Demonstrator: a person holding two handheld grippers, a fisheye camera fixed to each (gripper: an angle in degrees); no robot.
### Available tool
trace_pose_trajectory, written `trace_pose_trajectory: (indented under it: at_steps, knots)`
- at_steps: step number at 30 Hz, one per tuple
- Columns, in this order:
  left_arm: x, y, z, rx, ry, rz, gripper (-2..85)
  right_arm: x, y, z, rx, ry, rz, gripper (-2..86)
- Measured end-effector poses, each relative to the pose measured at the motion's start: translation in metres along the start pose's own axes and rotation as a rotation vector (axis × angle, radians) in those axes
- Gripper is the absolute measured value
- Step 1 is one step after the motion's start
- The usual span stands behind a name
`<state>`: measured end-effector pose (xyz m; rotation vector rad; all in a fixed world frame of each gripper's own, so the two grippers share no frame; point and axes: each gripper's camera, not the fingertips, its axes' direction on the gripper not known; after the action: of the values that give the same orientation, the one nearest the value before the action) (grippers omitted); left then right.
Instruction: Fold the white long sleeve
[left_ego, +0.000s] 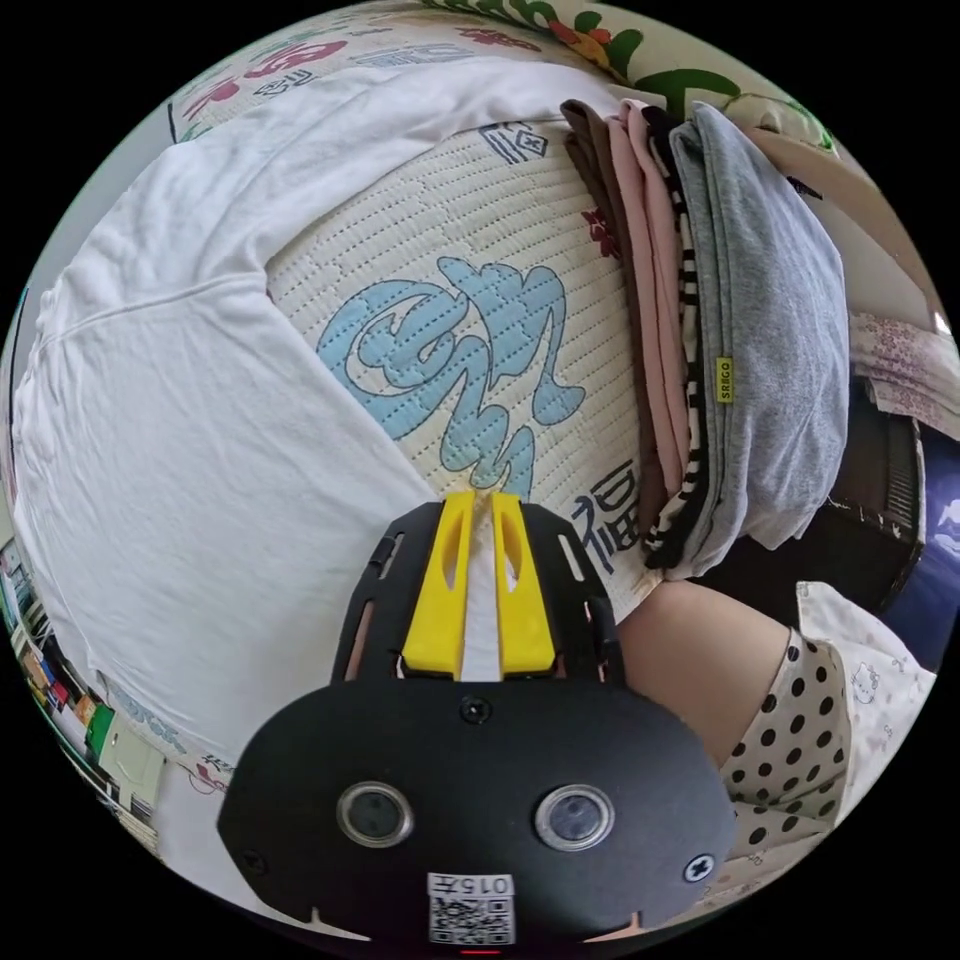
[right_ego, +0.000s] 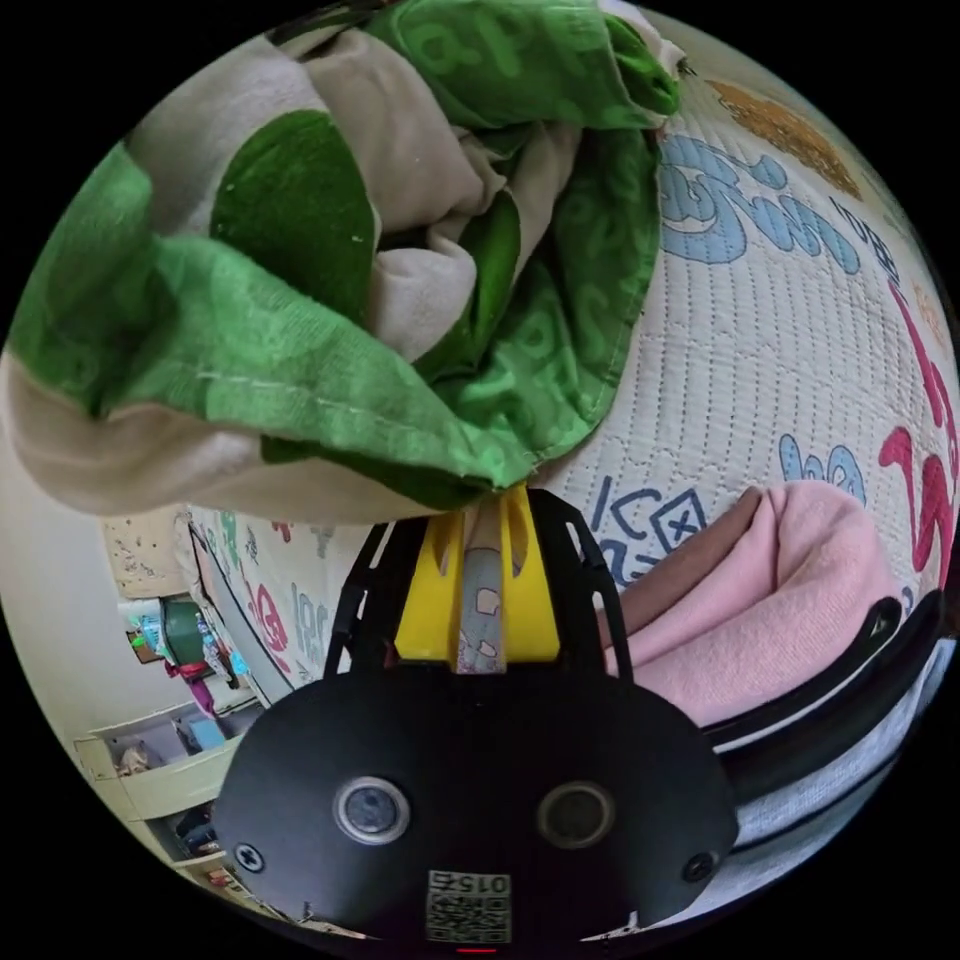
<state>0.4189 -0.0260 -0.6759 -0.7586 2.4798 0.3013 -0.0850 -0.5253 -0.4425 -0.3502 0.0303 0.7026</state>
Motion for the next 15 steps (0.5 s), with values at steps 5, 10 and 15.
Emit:
trace_pose_trajectory:
  at_steps: [5,10,15]
  knots:
    - [0.033,0.018,-0.079,0.175,0.224,-0.212,7.6,0.008,0.067,-0.013,-0.002,-0.245,-0.209,1.6]
    - [0.052,0.055,-0.197,0.511,0.448,-0.455,11.3,-0.031,0.203,-0.045,-0.062,-0.443,-0.746,1.0]
    - [0.06,0.078,-0.3,0.823,0.866,-0.568,15.3,-0.019,0.402,-0.025,-0.203,-0.442,-1.274,0.9]
